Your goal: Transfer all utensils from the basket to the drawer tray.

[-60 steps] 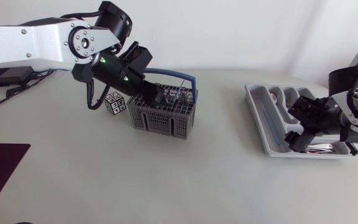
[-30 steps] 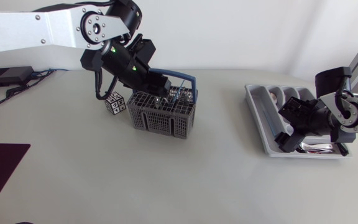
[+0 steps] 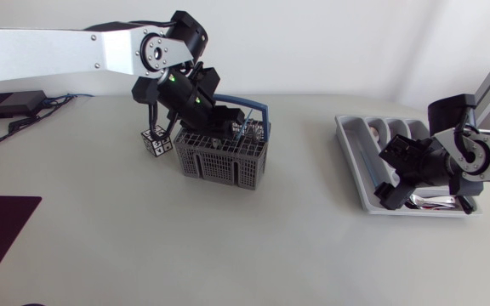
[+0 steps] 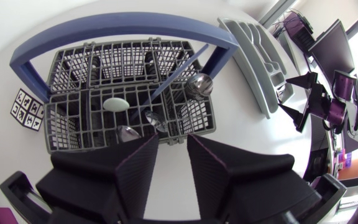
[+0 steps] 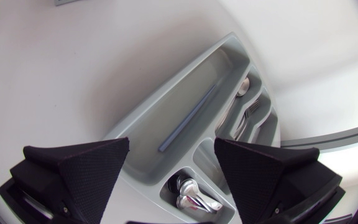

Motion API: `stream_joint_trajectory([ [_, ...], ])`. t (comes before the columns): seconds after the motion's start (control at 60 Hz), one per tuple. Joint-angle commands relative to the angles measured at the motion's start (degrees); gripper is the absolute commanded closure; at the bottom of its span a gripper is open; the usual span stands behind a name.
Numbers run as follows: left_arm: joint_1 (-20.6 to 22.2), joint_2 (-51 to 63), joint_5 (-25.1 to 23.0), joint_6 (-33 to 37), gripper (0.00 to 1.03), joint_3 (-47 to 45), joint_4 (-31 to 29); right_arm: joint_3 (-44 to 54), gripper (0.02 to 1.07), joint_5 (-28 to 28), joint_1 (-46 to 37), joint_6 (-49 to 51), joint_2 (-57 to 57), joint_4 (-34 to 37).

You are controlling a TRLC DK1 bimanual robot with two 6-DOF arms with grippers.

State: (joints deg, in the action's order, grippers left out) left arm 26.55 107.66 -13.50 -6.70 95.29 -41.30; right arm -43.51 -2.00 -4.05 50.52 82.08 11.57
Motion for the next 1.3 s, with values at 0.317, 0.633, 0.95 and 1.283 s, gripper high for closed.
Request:
stream_joint_trajectory([
  [0.317,0.35,-0.69,-1.80,-5.43,0.79,3.50,-1.33,-0.35,0.09,-0.46,0.71,-1.57,2.64,-1.20],
  [0.633,4.39,-1.22,4.36,-5.61,0.78,4.73,-1.50,0.88,0.09,-0.64,1.68,-1.48,2.73,-1.99],
  [0.95,1.76,-1.92,-12.26,10.13,1.00,2.80,4.56,2.11,0.09,-0.72,1.77,-0.95,2.91,-2.78],
  [1.283,4.04,-3.07,1.72,2.74,0.75,4.21,2.01,2.46,0.09,-1.16,2.74,-1.22,2.99,-3.40],
])
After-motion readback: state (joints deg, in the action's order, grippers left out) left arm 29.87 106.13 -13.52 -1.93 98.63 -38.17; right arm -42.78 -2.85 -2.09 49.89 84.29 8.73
